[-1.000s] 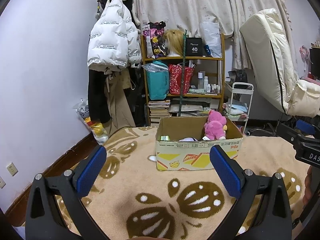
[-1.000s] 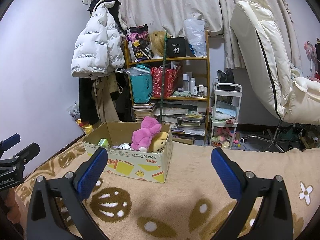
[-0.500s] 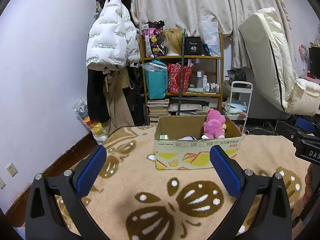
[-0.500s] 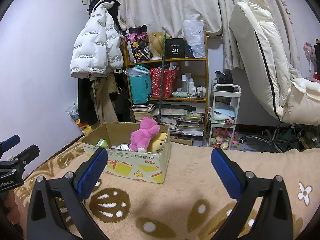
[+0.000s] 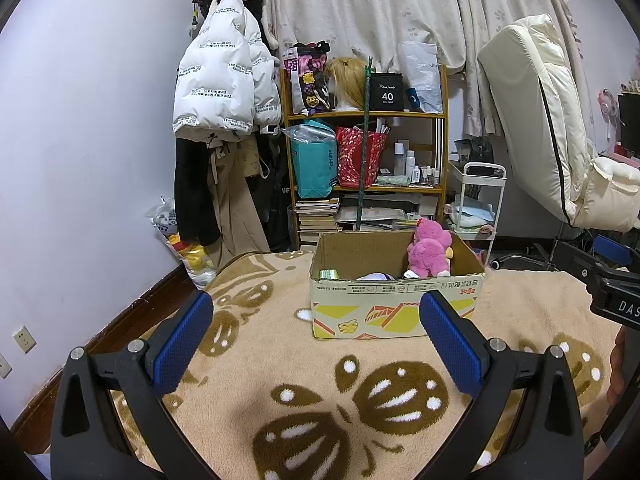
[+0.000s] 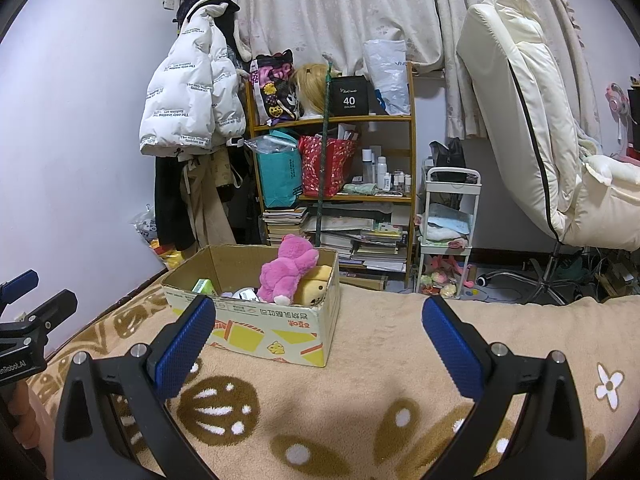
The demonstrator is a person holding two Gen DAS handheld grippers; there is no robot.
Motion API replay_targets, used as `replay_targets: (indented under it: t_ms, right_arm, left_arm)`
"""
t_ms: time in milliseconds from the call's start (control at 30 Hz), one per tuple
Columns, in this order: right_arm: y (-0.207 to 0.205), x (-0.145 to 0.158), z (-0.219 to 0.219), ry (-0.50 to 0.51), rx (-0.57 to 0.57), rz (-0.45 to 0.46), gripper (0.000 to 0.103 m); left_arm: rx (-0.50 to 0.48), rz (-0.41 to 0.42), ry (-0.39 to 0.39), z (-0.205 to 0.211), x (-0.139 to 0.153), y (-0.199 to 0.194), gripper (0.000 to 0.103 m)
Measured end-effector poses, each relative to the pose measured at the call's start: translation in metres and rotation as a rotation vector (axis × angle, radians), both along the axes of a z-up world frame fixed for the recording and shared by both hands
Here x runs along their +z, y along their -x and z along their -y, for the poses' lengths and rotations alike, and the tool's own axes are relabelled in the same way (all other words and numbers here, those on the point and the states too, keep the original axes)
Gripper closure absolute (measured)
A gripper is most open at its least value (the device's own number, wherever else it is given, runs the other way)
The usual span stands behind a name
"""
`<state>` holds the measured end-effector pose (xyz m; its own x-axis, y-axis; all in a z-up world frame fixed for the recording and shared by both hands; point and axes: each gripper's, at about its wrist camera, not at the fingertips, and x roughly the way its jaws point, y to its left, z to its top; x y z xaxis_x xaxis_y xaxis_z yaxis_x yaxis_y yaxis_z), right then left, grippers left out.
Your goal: Organize soft objects
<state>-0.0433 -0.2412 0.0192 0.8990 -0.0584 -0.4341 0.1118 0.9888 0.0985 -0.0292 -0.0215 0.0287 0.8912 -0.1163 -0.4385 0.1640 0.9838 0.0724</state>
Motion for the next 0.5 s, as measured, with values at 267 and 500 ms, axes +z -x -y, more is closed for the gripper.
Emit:
replay_targets:
  t_ms: [267, 500]
  right_arm:
    - [-0.0002, -0.0004, 0.0016, -0.002, 0.001, -0.001, 0.0]
    - [0.0002, -0.0002, 0.0011, -0.001, 0.002, 0.0, 0.0]
  left_arm:
    - [0.0, 0.0, 0.0, -0.0006, -0.0006, 0.0002, 0.001]
    - [0.0, -0.001, 0.0, -0.0006, -0.0004, 0.0, 0.001]
